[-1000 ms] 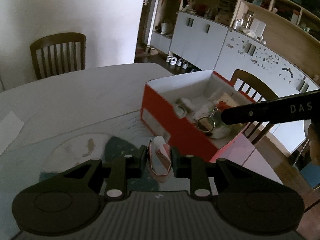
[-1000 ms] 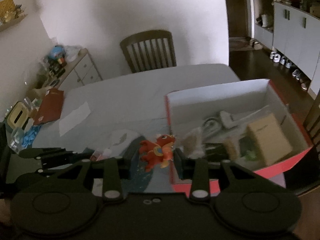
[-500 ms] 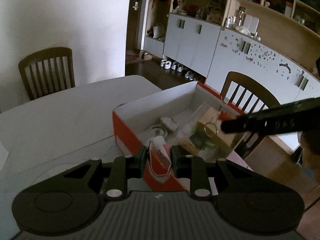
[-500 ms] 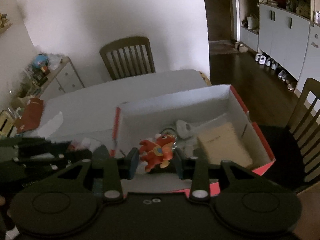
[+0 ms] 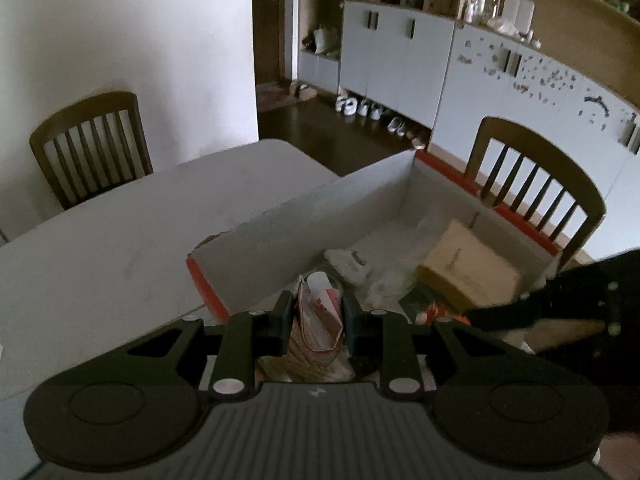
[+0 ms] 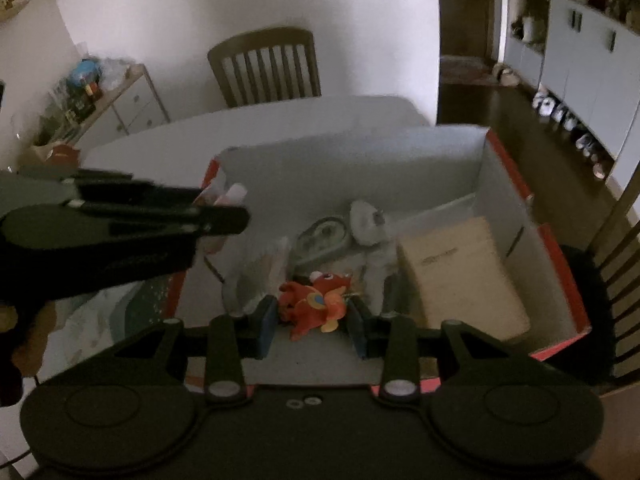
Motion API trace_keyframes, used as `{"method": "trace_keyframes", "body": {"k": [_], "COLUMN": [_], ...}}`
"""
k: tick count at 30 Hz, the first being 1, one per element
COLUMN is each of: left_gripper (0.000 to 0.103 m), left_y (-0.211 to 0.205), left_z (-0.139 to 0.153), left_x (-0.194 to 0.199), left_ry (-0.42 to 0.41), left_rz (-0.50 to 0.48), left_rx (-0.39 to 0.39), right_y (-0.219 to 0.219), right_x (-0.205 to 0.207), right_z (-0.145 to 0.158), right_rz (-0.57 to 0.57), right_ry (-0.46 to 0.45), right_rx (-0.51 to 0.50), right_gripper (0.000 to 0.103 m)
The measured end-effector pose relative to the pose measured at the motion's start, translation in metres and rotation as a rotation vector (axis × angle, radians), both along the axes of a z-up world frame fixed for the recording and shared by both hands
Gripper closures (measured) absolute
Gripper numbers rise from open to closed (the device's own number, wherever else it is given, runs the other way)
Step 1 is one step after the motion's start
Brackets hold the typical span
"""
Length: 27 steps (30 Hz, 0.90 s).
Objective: Organize objects
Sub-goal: 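Open both grippers to drop the cup and keychain into the shoebox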
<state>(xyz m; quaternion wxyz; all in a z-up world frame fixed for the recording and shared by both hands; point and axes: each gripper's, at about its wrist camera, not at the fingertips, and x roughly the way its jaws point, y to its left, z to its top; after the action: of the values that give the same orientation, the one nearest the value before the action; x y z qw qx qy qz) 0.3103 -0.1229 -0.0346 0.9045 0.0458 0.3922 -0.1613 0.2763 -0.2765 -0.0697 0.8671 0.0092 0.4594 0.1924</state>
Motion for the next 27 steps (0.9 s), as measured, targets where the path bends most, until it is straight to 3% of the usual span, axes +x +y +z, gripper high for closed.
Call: {"method": "trace_keyframes", "body": {"k": [11,27], "left_gripper": [0.078,0.078], "left_y": [-0.033,-0.046], "left_z": [-0.036,-0.067], "left_x": [0.038,0.067], "left_ry": [0.097,0.245], "left_rz": [-0.019,-0.008], "left_rx": [0.041,0.069], "right_y": [0.002,-0.003], "right_x": [0.015,0.019], "right_z": [-0.028,-0.040], "right_rz": [0.049,0.050], "right_ry": [0.078,0.093], "right_rx": [-0.016,-0.064], "right_gripper": [0.067,0.065]}}
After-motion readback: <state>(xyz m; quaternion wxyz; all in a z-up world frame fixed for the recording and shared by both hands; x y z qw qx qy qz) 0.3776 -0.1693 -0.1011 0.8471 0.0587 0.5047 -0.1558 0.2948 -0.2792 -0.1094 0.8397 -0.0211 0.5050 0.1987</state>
